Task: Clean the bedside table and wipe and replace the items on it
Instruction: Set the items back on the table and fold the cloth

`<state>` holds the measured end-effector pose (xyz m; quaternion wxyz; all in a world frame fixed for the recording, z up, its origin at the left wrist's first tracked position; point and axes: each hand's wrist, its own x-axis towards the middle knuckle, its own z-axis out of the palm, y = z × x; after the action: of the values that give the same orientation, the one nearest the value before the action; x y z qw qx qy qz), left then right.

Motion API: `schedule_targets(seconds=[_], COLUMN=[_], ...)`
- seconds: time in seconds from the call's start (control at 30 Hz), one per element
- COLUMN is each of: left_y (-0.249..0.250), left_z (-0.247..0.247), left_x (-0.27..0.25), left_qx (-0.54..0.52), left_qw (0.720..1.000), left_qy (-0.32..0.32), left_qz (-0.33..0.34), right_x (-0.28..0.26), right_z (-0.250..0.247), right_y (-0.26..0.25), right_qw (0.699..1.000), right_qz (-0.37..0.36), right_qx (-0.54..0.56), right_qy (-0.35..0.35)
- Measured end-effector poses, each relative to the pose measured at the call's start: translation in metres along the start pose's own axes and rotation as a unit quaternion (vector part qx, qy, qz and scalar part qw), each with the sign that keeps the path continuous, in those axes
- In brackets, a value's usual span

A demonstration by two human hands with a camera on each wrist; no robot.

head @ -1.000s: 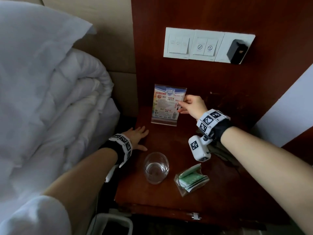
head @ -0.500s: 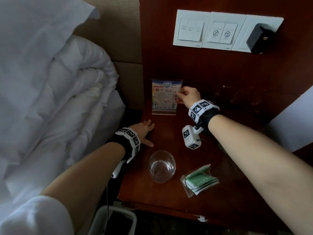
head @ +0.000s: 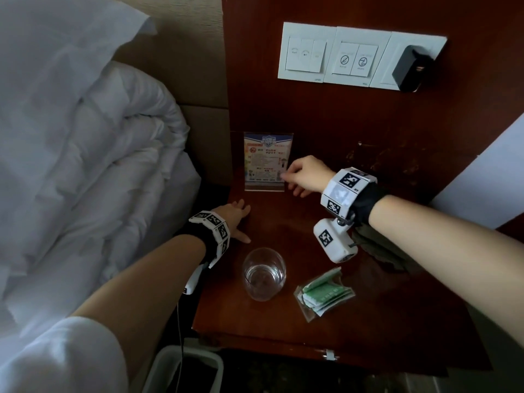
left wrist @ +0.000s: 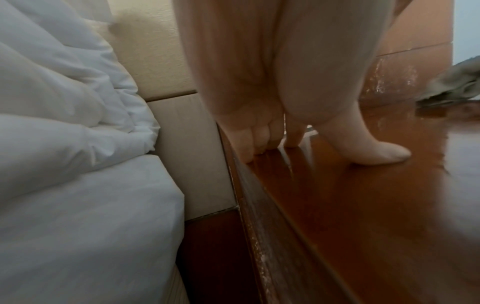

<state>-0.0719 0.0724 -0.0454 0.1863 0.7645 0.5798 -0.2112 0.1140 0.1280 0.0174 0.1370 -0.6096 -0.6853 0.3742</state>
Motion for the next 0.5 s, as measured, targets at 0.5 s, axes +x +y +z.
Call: schedule_targets(seconds=[0.5], left_y=[0.003], left_z=[-0.002], left_x=[0.0], left_qx=[0.024], left_qw=[1.0], left_qy=[0.014], left_qz=[-0.011], right_x=[-0.073], right_z=[0.052], right_y=[-0.006], right_qw=[0.911], right_qz=[-0.047], right_qx=[-0.242], right_qy=[-0.331])
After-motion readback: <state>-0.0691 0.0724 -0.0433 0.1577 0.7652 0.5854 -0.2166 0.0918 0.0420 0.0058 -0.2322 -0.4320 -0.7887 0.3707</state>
